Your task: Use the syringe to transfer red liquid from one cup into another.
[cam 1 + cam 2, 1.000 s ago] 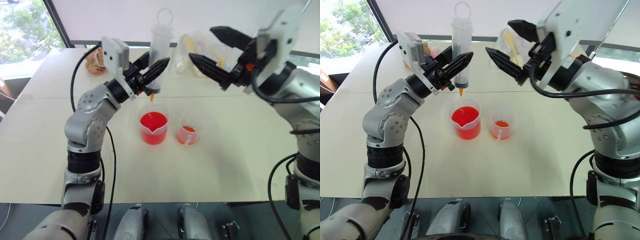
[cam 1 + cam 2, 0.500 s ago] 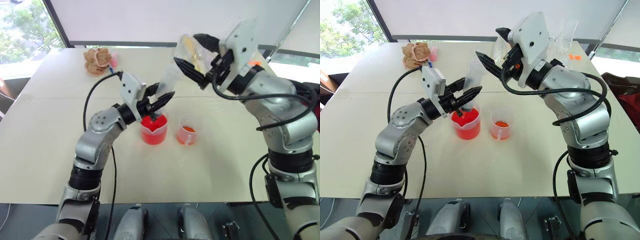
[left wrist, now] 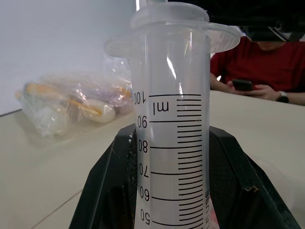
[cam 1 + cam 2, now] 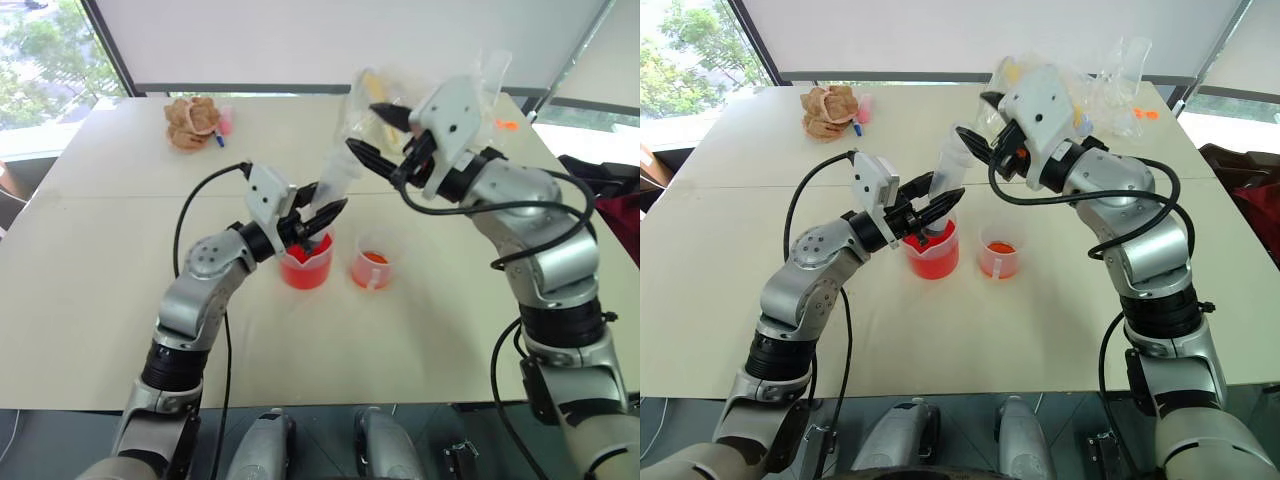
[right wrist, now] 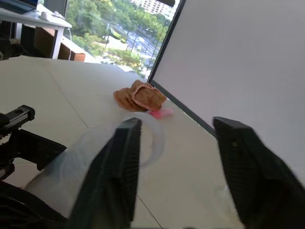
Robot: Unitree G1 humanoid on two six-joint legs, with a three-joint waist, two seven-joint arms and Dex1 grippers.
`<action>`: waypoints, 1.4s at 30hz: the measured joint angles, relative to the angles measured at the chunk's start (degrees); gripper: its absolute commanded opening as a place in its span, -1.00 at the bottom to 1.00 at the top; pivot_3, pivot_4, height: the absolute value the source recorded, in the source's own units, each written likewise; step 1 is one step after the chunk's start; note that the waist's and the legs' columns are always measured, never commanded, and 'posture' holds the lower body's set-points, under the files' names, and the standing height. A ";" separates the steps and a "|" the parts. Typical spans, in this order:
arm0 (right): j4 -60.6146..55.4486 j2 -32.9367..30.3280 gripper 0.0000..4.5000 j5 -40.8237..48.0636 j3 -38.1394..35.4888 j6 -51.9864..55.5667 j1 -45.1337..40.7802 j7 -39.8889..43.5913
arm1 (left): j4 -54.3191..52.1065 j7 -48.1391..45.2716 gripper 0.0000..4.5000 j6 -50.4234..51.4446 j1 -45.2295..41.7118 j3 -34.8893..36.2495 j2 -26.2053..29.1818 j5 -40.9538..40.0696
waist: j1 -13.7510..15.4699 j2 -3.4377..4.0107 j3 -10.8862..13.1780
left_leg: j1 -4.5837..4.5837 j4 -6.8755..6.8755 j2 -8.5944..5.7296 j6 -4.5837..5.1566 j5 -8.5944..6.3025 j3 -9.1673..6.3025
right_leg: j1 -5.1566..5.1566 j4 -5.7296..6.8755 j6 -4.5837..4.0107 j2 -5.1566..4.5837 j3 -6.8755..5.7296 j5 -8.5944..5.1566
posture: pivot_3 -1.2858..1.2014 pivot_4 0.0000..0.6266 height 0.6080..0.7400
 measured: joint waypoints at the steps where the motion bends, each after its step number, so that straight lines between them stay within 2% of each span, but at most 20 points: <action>1: 0.00 0.23 -0.67 -0.02 0.35 -0.06 0.16 0.22 | 0.43 -0.02 -0.38 -0.51 0.03 -0.05 -0.06 0.14 | 0.01 0.00 0.00 | 0.00 0.00 0.00 -0.01 0.00 0.00 | 0.00 0.00 0.00 0.00 0.00 0.00 | 0.03 -0.52 1.00; 2: -0.01 0.66 -0.89 -0.07 0.68 -0.14 0.44 0.46 | 1.03 -0.04 -0.38 -1.28 0.14 -0.07 -0.26 0.50 | 0.01 0.00 0.00 | 0.00 0.00 0.00 -0.02 0.01 0.00 | 0.00 0.00 0.00 0.00 0.00 0.00 | 0.03 -0.52 1.00; 3: 0.00 0.87 -0.98 -0.62 0.80 -0.15 0.59 0.49 | 1.54 -0.14 -0.38 -2.53 0.55 -0.16 -0.49 0.84 | 0.03 0.00 0.00 | 0.00 0.00 0.00 -0.02 0.01 0.00 | 0.00 0.00 0.00 -0.01 0.00 0.00 | 0.03 -0.52 1.00; 19: 0.49 1.26 -0.98 -2.70 0.44 0.20 1.12 1.05 | 5.38 -0.46 -0.38 -6.03 1.32 -0.15 -3.96 1.08 | 0.15 0.01 -0.01 | 0.00 0.00 -0.01 -0.09 0.05 0.00 | 0.01 0.00 0.00 0.00 0.00 0.00 | 0.03 -0.52 1.00; 42: 4.33 2.01 -0.98 -3.54 0.44 -3.80 -0.02 0.23 | 5.16 1.52 -0.38 -6.99 2.35 -0.62 -4.08 1.84 | 0.14 0.01 -0.01 | 0.00 0.00 -0.01 -0.08 0.04 0.00 | 0.00 0.00 0.00 0.00 0.00 0.00 | 0.03 -0.52 1.00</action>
